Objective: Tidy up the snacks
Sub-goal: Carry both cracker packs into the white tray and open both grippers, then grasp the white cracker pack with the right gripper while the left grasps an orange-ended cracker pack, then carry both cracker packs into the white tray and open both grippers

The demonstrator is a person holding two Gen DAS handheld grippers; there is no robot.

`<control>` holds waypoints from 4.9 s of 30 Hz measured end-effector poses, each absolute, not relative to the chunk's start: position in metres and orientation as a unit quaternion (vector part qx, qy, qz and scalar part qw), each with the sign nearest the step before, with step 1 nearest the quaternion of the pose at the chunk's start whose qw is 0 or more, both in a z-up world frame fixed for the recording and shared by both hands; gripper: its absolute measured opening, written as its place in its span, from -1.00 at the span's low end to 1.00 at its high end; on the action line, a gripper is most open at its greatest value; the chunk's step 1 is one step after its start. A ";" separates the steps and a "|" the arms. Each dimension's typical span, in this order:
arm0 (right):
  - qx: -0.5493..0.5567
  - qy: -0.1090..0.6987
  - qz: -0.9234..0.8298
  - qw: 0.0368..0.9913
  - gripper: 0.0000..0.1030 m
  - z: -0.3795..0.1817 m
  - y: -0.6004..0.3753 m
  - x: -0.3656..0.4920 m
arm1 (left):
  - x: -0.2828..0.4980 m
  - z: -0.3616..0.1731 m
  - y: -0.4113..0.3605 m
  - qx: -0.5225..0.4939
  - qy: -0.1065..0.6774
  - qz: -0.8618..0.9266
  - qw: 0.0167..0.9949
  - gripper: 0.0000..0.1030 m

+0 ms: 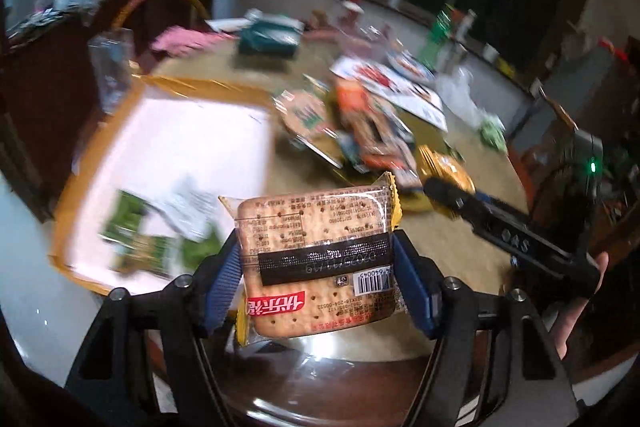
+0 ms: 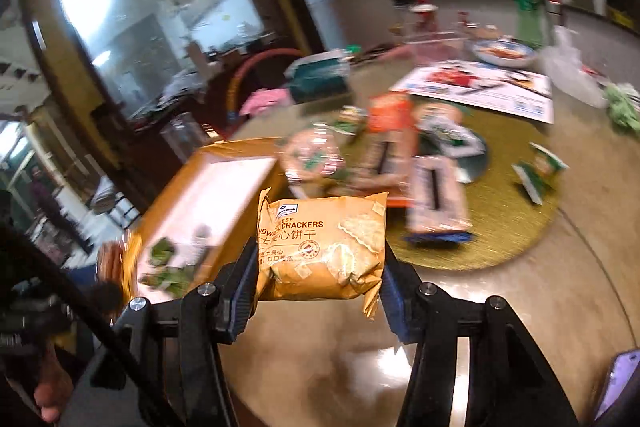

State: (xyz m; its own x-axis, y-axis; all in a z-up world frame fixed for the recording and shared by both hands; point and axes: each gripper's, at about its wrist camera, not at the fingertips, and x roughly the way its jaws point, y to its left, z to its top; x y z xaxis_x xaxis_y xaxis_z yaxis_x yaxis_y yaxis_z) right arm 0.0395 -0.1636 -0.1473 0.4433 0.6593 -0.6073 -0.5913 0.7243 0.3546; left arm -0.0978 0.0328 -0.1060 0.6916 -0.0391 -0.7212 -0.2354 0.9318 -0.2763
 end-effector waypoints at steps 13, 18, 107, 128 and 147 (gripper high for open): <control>-0.002 0.405 0.470 0.784 0.05 -0.140 -0.016 0.056 | -0.096 -0.101 0.186 -0.218 0.364 0.167 0.890 0.39; -0.044 0.439 0.453 0.775 0.06 -0.171 0.050 0.076 | -0.044 -0.143 0.223 -0.223 0.416 0.173 0.865 0.39; 0.102 0.454 0.355 0.811 0.04 -0.206 -0.190 0.064 | -0.083 -0.131 0.084 -0.221 0.431 0.126 0.866 0.10; -0.047 0.483 0.362 0.796 0.11 -0.216 0.088 0.127 | 0.069 -0.207 0.266 -0.229 0.519 0.155 0.809 0.18; 0.135 0.418 0.213 0.873 0.55 -0.170 -0.211 0.140 | 0.005 -0.128 0.089 -0.197 0.405 0.089 0.888 0.74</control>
State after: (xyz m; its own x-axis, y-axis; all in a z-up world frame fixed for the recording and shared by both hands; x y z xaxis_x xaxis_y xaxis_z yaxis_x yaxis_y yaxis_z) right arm 0.1398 -0.2113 -0.1696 0.5604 0.4846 -0.6716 -0.2591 0.8728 0.4136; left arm 0.0050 0.0888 -0.1276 0.6557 -0.0021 -0.7550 -0.3167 0.9070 -0.2776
